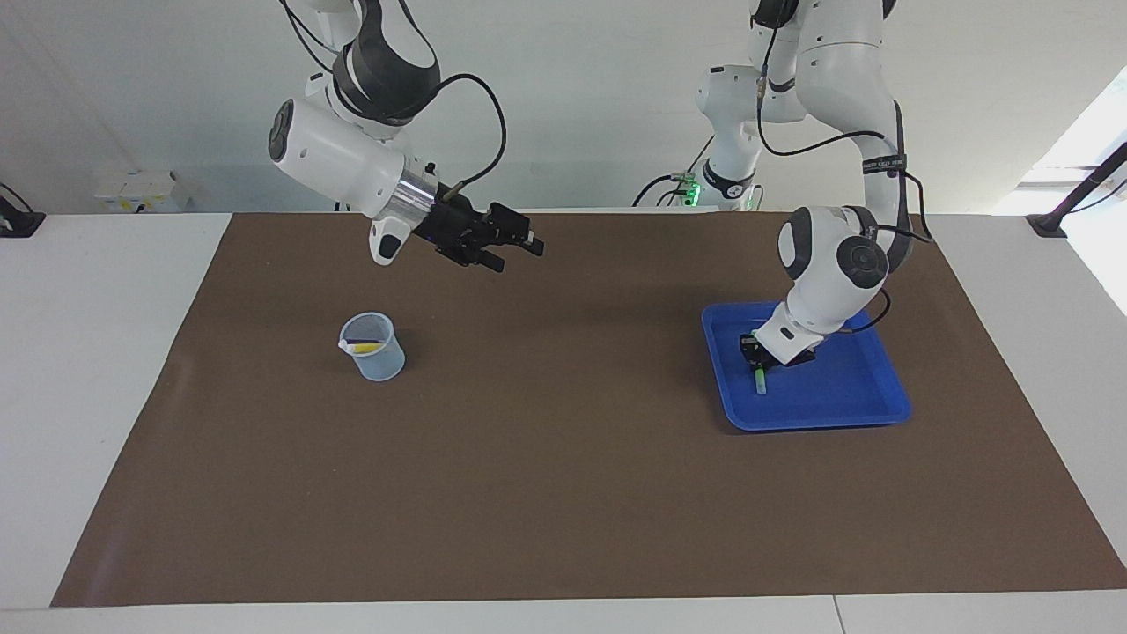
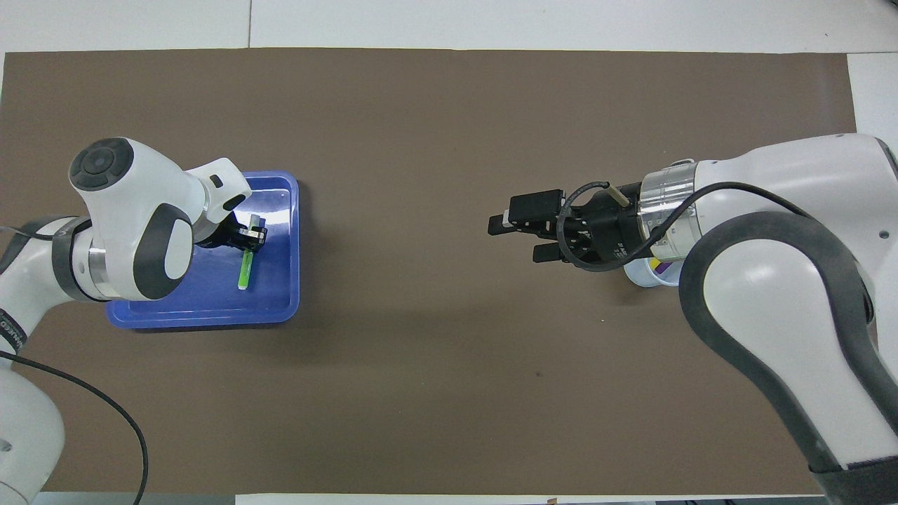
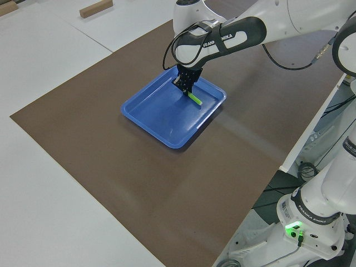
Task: Transfer and insert pens with both arms
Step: 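Grasp the green pen with the left gripper while the right gripper returns, then carry the green pen to the right gripper and grasp it there, then open the left gripper while the right gripper inserts the green pen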
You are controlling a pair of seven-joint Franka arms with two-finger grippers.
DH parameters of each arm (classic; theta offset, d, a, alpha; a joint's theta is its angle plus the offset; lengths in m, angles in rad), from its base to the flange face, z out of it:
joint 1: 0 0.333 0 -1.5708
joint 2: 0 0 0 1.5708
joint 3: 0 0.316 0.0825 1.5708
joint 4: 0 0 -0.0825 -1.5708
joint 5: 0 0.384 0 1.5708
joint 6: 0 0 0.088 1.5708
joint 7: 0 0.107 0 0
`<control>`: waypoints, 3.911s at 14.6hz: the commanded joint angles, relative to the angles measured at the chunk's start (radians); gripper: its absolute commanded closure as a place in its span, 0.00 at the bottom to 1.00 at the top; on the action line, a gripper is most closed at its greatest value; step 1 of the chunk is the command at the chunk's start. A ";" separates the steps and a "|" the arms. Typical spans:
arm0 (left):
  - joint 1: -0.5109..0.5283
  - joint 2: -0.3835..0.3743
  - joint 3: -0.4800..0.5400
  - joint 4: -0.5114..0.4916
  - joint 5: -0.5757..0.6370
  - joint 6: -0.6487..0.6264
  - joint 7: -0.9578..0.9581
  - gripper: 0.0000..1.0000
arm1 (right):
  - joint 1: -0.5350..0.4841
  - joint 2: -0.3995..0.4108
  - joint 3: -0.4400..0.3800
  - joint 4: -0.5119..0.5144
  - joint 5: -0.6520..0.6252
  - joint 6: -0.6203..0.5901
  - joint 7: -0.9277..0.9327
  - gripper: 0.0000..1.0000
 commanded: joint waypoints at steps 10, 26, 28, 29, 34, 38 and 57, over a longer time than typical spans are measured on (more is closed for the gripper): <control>0.022 -0.073 0.005 0.339 -0.358 -0.529 -0.672 1.00 | 0.056 -0.031 0.001 -0.049 0.028 0.111 0.065 0.00; -0.301 -0.233 -0.006 0.096 -0.662 -0.113 -1.680 1.00 | 0.148 -0.034 0.001 -0.050 0.063 0.182 0.129 0.00; -0.302 -0.236 -0.006 0.096 -0.664 -0.107 -1.694 1.00 | 0.151 -0.037 0.003 -0.056 0.002 0.174 0.126 0.02; -0.302 -0.236 -0.006 0.096 -0.664 -0.102 -1.694 1.00 | 0.151 -0.037 0.003 -0.059 -0.012 0.171 0.128 0.05; -0.302 -0.236 -0.006 0.096 -0.664 -0.102 -1.694 1.00 | 0.157 -0.029 0.003 -0.049 -0.011 0.185 0.139 0.29; -0.302 -0.236 -0.006 0.096 -0.665 -0.101 -1.694 1.00 | 0.156 -0.022 0.003 -0.047 -0.006 0.200 0.139 0.42; -0.290 -0.253 -0.001 0.104 -0.669 -0.059 -1.686 0.00 | 0.013 -0.028 -0.007 0.002 -0.039 -0.017 0.036 1.00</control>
